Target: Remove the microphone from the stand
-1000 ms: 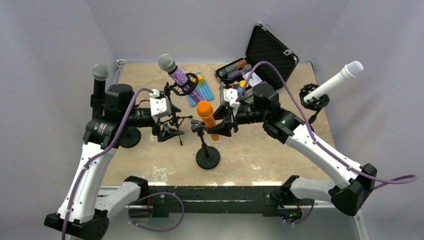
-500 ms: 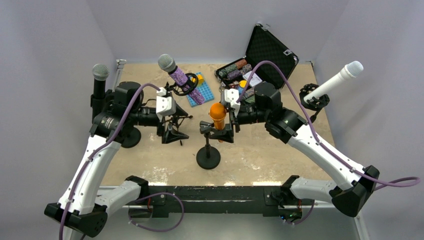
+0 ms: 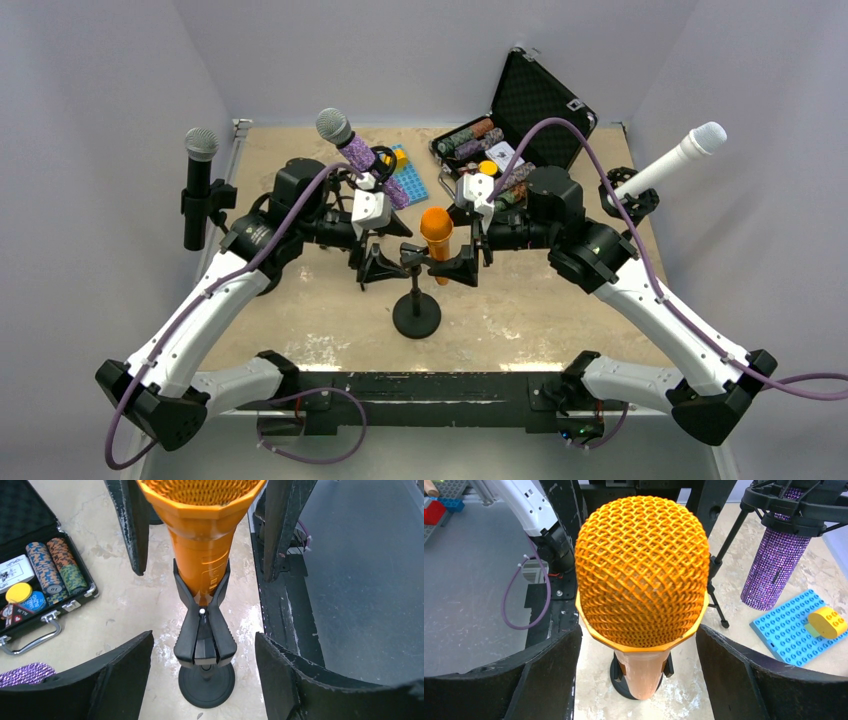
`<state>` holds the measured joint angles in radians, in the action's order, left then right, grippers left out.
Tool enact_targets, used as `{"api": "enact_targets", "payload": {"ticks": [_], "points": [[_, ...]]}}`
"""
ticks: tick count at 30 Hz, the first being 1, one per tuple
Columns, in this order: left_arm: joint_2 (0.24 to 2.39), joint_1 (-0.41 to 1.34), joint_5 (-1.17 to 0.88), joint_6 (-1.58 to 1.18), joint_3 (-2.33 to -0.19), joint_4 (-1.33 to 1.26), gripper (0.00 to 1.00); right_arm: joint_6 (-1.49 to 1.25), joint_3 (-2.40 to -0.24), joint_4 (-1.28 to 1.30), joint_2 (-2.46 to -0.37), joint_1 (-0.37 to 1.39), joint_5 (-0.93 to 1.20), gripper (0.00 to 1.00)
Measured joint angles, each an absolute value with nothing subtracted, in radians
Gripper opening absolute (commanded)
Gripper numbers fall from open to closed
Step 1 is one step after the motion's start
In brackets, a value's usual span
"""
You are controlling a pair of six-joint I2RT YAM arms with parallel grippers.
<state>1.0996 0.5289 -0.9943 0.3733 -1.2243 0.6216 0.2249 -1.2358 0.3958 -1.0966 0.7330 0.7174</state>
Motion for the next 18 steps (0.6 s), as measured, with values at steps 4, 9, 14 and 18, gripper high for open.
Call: {"api": "enact_targets", "payload": {"ticks": [4, 9, 14, 18], "points": [[1.128, 0.563, -0.965, 0.38, -1.224, 0.614, 0.72, 0.217, -1.236, 0.401, -1.096, 0.733, 0.709, 0.83], [1.142, 0.571, -0.933, 0.387, -1.224, 0.614, 0.65, 0.215, -1.236, 0.398, -1.096, 0.732, 0.702, 0.8], [1.145, 0.572, -0.927, 0.386, -1.224, 0.607, 0.51, 0.196, -1.236, 0.379, -1.097, 0.732, 0.7, 0.73], [1.146, 0.573, -0.926, 0.389, -1.224, 0.607, 0.34, 0.178, -1.236, 0.367, -1.098, 0.732, 0.701, 0.66]]}}
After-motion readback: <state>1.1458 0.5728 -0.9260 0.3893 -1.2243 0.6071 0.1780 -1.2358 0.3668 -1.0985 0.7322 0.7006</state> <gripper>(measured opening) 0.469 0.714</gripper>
